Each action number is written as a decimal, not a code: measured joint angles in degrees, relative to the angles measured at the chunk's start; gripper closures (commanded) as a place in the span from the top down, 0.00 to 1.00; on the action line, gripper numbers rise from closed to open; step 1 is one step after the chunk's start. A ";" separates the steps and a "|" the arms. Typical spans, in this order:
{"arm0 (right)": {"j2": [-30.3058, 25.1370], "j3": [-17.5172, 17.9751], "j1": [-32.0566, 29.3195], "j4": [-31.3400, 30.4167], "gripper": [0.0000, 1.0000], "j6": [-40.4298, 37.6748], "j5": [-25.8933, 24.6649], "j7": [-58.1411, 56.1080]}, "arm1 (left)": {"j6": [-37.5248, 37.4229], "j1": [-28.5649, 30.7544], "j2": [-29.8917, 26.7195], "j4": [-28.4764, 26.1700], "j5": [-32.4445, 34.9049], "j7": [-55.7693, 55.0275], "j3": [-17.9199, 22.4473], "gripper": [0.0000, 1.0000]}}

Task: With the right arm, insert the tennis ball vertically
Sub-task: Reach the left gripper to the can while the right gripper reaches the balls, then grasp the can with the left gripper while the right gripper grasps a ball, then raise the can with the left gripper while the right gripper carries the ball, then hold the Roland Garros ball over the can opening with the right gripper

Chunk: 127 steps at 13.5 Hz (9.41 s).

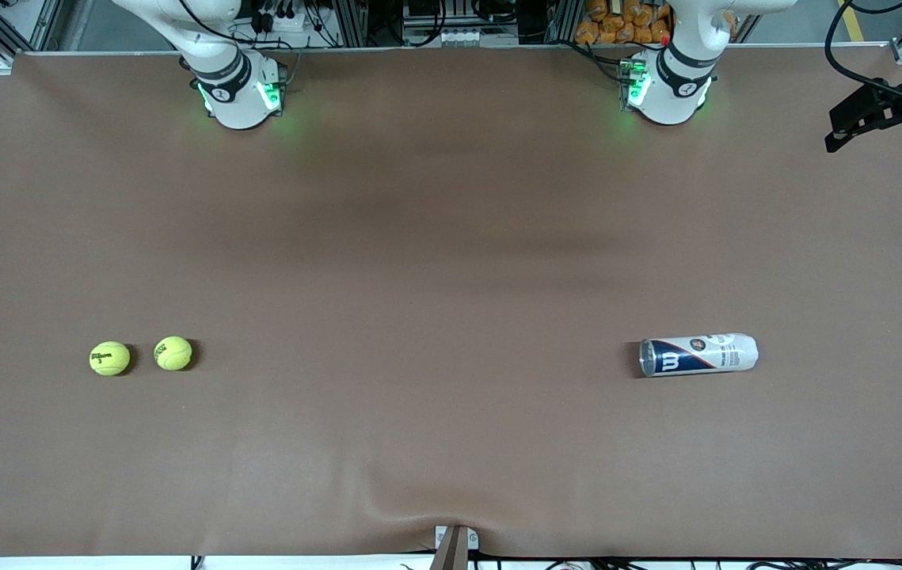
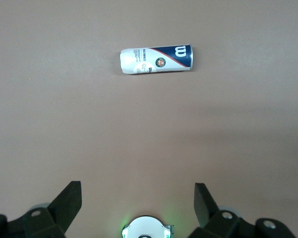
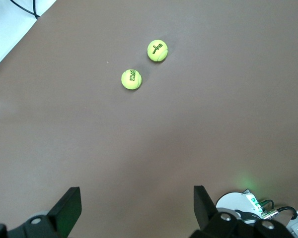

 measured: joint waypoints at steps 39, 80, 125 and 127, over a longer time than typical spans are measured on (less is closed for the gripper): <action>3.81 0.68 3.21 -25.08 1.00 28.66 -7.78 -34.94 | 22.00 -10.28 42.00 -1.41 21.97 50.11 -0.68 1.00; 32.63 -0.32 0.48 -36.08 0.00 72.07 -7.85 -35.23 | 38.35 -7.31 40.48 1.64 -6.48 56.64 -8.63 0.72; 9.06 9.65 23.00 -27.07 0.00 36.06 0.25 2.35 | 120.41 -46.15 63.43 7.09 -53.41 38.00 -16.71 0.76; 10.51 9.64 23.97 -27.00 0.00 36.64 0.24 4.16 | 121.60 -46.69 63.73 7.14 -53.41 38.02 -16.66 0.77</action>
